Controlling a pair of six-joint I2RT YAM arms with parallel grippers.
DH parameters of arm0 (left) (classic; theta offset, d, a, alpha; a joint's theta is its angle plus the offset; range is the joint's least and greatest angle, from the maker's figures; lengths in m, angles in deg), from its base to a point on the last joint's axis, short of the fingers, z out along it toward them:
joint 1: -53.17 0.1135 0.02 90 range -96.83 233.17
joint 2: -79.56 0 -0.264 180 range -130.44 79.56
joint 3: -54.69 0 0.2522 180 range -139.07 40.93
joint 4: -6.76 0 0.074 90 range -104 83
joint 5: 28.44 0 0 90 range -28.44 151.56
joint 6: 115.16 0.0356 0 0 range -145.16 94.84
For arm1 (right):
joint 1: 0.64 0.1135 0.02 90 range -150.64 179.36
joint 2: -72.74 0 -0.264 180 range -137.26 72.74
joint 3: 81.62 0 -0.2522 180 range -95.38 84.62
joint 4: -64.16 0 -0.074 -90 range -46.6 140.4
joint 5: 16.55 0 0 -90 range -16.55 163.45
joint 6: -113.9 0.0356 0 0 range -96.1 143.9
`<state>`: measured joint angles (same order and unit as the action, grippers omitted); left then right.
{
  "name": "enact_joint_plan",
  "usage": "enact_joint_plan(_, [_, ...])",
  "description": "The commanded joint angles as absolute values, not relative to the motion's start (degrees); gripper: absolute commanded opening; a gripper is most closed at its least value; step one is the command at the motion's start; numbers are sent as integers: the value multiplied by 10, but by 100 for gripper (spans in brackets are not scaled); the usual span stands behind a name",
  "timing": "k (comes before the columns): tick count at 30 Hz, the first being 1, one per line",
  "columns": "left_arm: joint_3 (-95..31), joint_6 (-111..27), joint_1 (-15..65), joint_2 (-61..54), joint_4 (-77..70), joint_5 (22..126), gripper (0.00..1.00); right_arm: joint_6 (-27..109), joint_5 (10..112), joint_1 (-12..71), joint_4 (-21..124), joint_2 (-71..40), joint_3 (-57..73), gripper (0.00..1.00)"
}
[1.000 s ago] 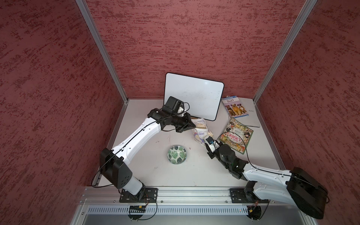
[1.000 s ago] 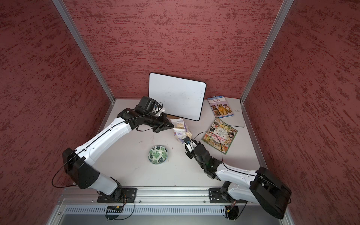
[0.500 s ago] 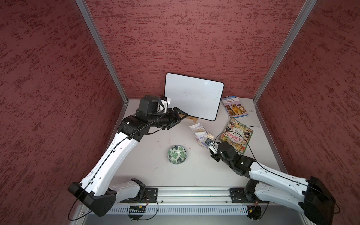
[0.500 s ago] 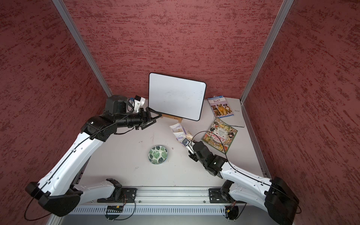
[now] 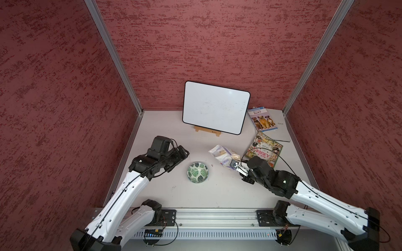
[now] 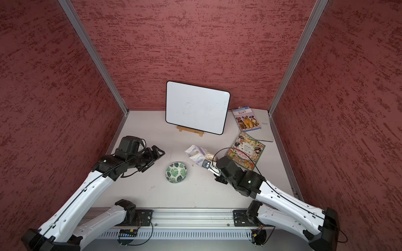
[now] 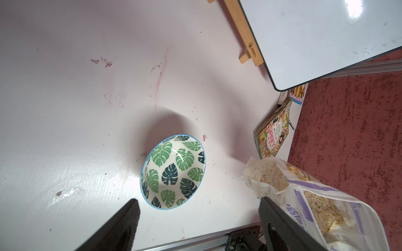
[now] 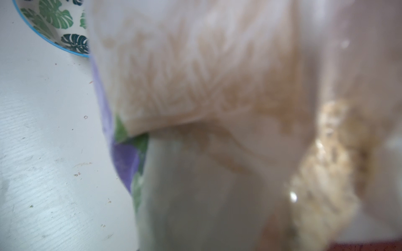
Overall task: Pour the oats into the breakfast bowl
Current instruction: Pick up the oats bag from the center of the board, then pour the oats into the bowl.
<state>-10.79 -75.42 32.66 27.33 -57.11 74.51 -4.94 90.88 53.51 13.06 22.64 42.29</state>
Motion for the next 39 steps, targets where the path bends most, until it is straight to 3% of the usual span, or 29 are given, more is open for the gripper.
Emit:
enact_joint_plan(1, [-67, -777, 334, 305, -563, 724, 91, -56, 928, 563, 133, 224, 362, 0])
enact_joint_plan(9, [40, -816, 334, 348, -531, 735, 93, -79, 987, 627, 52, 161, 305, 0])
enact_joint_plan(20, [134, -856, 334, 352, -439, 778, 91, -137, 1028, 649, 2, 62, 224, 0])
enact_joint_plan(39, [173, -908, 333, 346, -369, 787, 88, -301, 1131, 655, -15, -39, 144, 0])
